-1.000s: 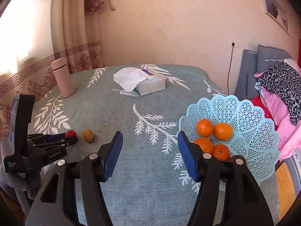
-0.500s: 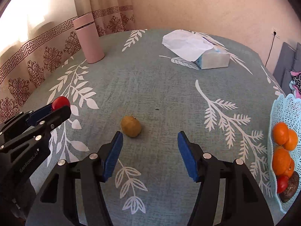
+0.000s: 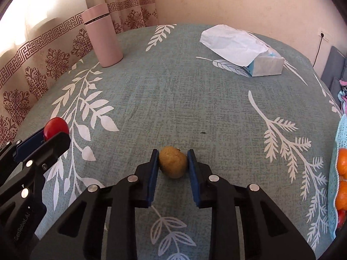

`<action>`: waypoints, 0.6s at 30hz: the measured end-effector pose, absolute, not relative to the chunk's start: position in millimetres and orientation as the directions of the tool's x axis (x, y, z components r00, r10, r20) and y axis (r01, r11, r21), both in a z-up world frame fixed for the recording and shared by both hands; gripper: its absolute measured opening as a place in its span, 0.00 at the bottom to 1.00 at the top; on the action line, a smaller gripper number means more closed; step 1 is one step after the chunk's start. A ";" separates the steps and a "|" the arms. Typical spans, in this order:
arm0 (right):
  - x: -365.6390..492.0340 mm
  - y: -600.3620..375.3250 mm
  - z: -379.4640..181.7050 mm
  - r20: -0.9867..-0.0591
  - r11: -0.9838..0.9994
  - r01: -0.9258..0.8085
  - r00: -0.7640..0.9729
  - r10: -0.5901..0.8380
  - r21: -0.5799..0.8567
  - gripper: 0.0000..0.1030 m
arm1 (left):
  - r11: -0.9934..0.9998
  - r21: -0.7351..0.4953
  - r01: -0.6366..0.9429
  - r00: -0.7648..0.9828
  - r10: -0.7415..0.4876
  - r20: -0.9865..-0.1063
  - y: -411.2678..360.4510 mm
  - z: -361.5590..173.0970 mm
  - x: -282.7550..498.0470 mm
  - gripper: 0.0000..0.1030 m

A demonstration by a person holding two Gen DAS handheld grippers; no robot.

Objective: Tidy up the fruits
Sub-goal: 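Grasp the brown kiwi with the right tool while the left tool holds the tomato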

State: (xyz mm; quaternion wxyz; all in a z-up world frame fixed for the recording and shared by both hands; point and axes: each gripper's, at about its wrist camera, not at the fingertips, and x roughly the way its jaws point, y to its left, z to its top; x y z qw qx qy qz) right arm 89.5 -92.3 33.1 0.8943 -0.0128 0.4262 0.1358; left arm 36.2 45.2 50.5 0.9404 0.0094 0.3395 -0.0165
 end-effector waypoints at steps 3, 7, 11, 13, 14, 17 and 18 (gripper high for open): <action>80.8 -100.1 42.2 -0.743 0.966 -0.243 0.630 0.226 0.088 0.26 | 0.999 0.012 0.042 0.768 -0.025 -0.640 43.0 49.8 35.5 0.28; 68.6 -115.3 54.3 -0.717 0.971 -0.224 0.662 0.219 0.090 0.26 | 0.999 0.020 0.049 0.768 -0.025 -0.640 39.7 49.1 34.4 0.28; 55.5 -136.6 67.1 -0.691 0.977 -0.190 0.693 0.204 0.098 0.26 | 0.998 0.026 0.057 0.769 -0.027 -0.639 37.4 48.5 33.4 0.28; 48.7 -149.3 72.8 -0.680 0.980 -0.167 0.708 0.192 0.104 0.26 | 0.998 0.028 0.059 0.769 -0.028 -0.638 36.5 48.6 33.3 0.28; 45.4 -155.9 75.8 -0.674 0.983 -0.154 0.716 0.184 0.105 0.26 | 0.998 0.029 0.061 0.769 -0.028 -0.638 36.0 48.4 32.9 0.28; 34.6 -177.8 84.8 -0.652 0.988 -0.108 0.743 0.152 0.107 0.26 | 0.997 0.033 0.067 0.769 -0.031 -0.639 32.7 48.0 31.2 0.28; 31.0 -185.6 87.8 -0.645 0.990 -0.092 0.751 0.142 0.112 0.26 | 0.997 0.035 0.071 0.769 -0.032 -0.639 31.3 48.0 30.5 0.28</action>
